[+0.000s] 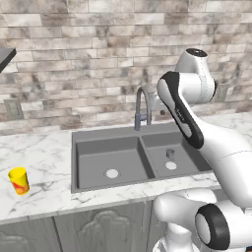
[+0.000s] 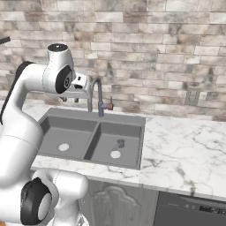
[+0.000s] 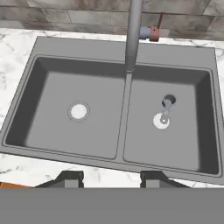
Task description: Move any existing items from the left basin to the right basin for drying. Then move the cup from the counter to the left basin of the sink for washing.
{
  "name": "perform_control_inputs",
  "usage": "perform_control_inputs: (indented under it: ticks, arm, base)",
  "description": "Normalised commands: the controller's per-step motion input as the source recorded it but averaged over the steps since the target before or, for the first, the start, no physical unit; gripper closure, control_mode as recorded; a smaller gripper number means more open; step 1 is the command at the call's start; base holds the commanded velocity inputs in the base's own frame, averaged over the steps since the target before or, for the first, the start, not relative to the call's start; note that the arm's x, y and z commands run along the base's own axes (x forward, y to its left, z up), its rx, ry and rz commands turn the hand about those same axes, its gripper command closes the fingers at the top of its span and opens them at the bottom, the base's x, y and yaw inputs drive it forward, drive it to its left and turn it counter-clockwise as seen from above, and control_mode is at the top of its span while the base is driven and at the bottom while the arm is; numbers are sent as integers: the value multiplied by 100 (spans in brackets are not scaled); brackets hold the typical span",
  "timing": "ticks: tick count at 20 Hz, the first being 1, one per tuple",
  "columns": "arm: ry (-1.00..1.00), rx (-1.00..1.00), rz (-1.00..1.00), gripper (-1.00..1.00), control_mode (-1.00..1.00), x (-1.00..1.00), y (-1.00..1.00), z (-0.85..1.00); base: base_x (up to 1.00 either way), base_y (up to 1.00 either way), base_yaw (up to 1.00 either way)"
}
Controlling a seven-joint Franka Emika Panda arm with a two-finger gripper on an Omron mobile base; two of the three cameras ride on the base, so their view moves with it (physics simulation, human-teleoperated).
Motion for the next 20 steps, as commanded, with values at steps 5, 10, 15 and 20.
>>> perform_control_inputs:
  ticks: [5, 10, 15, 20]
  arm:
    - [6, -1, 5, -100, -100, -3, 14, -6]
    - [0, 0, 15, -100, -100, -44, 41, -7]
    - [0, 0, 15, -100, -100, -32, 52, -3]
    - [0, 0, 21, -100, -100, -47, 83, 0]
  base:
    - [0, 0, 0]
    - [0, 0, 0]
    - [0, 0, 0]
    - [0, 0, 0]
